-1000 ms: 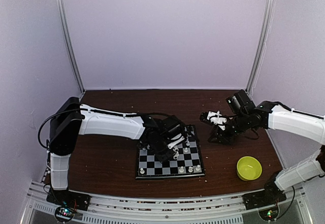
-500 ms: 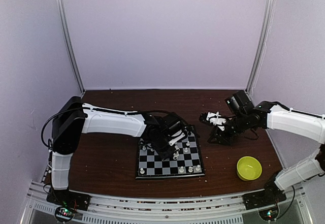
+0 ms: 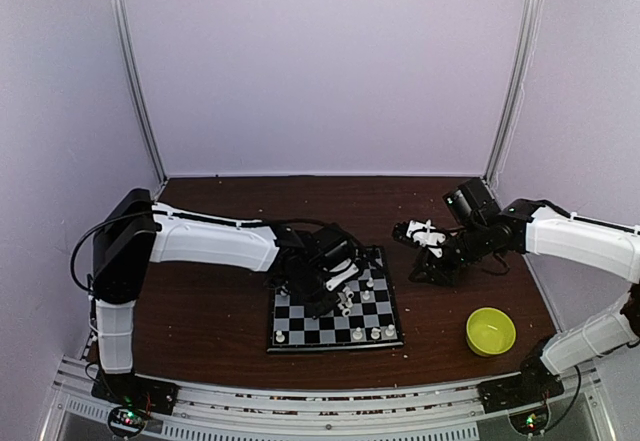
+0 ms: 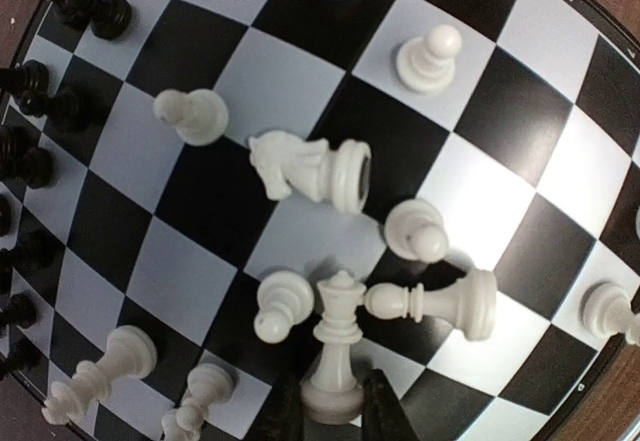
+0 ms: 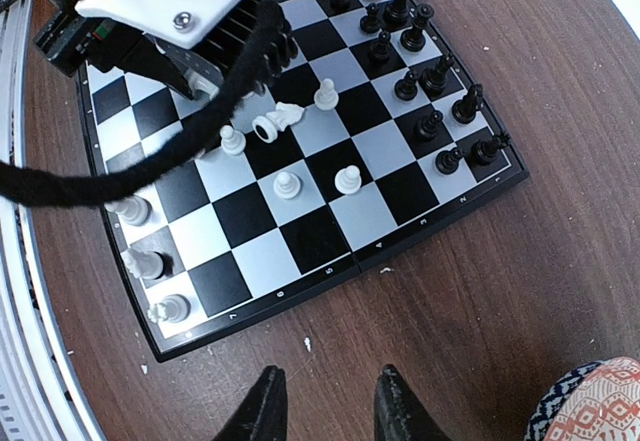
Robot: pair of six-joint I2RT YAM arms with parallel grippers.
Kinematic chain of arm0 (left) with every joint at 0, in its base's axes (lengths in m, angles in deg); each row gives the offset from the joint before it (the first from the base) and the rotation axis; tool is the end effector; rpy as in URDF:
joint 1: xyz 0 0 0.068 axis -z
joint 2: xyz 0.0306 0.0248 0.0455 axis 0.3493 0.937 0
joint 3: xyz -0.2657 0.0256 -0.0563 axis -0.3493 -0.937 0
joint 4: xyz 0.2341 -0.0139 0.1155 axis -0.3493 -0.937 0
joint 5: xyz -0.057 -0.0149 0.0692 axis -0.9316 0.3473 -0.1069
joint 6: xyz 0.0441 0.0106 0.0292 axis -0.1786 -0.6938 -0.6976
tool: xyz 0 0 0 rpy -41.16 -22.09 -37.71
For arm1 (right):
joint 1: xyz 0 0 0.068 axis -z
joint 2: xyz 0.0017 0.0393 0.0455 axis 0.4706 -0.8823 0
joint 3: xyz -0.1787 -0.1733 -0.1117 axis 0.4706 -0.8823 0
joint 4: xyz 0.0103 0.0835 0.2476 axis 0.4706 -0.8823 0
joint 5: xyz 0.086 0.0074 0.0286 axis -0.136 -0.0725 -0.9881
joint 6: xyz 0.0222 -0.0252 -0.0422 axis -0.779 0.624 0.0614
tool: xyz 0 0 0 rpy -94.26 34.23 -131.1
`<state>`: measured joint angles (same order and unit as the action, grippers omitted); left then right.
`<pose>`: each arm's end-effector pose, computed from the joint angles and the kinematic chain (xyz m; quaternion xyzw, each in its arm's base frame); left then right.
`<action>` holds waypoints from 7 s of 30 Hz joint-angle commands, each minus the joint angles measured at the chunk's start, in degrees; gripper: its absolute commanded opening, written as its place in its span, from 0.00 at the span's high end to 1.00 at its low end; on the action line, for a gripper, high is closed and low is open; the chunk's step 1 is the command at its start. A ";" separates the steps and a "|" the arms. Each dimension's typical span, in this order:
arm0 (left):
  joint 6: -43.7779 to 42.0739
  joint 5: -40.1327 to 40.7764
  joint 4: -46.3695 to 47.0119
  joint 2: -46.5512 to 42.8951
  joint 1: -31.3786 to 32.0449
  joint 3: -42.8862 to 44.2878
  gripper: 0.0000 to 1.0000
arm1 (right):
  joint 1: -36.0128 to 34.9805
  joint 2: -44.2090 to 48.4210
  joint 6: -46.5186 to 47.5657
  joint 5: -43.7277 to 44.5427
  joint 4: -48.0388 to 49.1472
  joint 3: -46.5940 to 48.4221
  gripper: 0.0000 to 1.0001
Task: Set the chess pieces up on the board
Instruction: Pick up the queen from the chessboard, then pass from the left arm to the right, then place the queen at e1, then move the bishop to the chessboard.
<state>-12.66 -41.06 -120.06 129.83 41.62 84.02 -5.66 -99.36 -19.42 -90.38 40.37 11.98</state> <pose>0.1986 -0.3689 0.1647 0.4224 0.8884 -0.0736 0.1641 0.2066 0.1552 0.2424 -0.5328 0.7711 0.2114 0.2771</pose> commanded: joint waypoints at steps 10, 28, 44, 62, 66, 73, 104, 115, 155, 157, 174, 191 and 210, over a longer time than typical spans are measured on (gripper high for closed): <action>0.67 -4.39 17.81 -19.23 -0.35 -15.94 0.96 | 0.25 -4.29 -6.63 -11.19 -8.67 14.30 0.70; 6.11 -4.08 41.94 -27.29 -0.29 -21.46 0.91 | -0.96 -25.30 -32.82 -39.77 -9.25 35.43 0.56; 7.04 -3.79 41.92 -25.74 -0.32 -21.18 0.85 | -2.04 -23.97 -34.60 -40.15 -4.48 31.00 0.88; 0.49 6.85 17.04 -40.24 -15.13 -18.93 0.48 | -4.65 -14.97 -12.09 -13.91 -11.43 28.83 0.94; -1.94 1.34 9.31 -38.03 -24.15 -9.31 0.46 | -10.11 -14.85 -6.26 -5.11 -11.64 28.68 0.94; -6.53 2.36 8.99 -36.05 -29.51 -2.93 0.46 | -19.02 -18.08 -1.96 1.63 -12.90 30.45 0.93; -7.51 4.45 14.82 -43.68 -35.59 -13.73 0.47 | -28.67 -33.23 0.95 4.32 -10.32 25.80 0.91; -7.56 3.77 14.48 -43.51 -35.57 -13.47 0.47 | -28.69 -35.11 0.56 6.36 -8.95 25.39 0.89; -0.43 -3.49 8.27 -32.92 -28.70 -7.70 0.53 | -7.87 -11.68 -4.17 -6.98 -9.86 15.99 0.64; 2.92 -2.15 6.18 -31.25 -25.06 -6.23 0.53 | -2.96 -8.11 -5.49 -8.21 -7.45 11.90 0.64; 28.63 5.75 -2.71 -10.20 0.81 4.18 0.53 | 9.65 6.34 -5.94 -5.40 2.57 2.03 0.64; 37.61 5.86 -4.67 0.42 3.68 9.96 0.39 | 9.74 9.90 -4.86 -5.71 2.13 1.15 0.63; 36.01 6.43 -11.46 8.76 4.39 17.93 0.41 | 9.74 9.11 -4.06 -6.82 1.02 1.58 0.63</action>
<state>23.90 -34.94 -130.79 137.55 45.44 100.36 3.69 -90.29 -23.83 -96.54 41.88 12.85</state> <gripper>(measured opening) 0.595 0.373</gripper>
